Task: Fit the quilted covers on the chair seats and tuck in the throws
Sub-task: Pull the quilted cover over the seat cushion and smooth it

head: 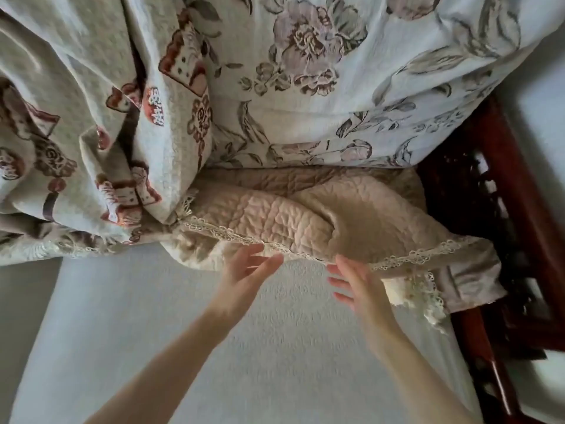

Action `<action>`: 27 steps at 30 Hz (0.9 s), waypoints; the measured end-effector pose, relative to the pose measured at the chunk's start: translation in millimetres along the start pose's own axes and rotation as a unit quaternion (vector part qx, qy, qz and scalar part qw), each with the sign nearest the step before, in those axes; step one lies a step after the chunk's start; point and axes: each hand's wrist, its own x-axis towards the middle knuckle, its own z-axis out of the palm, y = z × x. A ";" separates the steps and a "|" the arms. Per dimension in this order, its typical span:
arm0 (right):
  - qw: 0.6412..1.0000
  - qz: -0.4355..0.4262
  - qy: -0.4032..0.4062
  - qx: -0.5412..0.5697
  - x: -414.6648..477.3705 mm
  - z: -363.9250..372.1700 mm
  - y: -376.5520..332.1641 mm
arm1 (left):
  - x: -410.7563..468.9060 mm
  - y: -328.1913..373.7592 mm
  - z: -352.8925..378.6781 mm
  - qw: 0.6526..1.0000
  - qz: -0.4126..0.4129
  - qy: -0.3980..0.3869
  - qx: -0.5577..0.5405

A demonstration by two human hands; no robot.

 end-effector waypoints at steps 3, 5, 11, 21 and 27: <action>1.000 0.025 -0.004 0.014 14.5 0.3 19.6 | 14.2 -14.5 5.7 1.000 -0.010 0.004 -0.026; 0.999 0.040 -0.003 0.022 20.9 0.3 30.6 | 21.2 -24.4 9.3 0.999 -0.018 0.009 -0.034; 0.991 0.086 -0.002 0.106 43.9 6.5 44.2 | 35.3 -44.3 20.5 0.998 -0.043 0.020 -0.047; 0.950 0.075 0.115 0.280 47.9 13.2 41.6 | 30.7 -44.2 46.3 0.990 -0.098 0.022 -0.099; 0.936 0.063 0.137 0.319 30.6 8.8 46.1 | 25.8 -43.4 75.7 0.939 -0.142 0.019 -0.312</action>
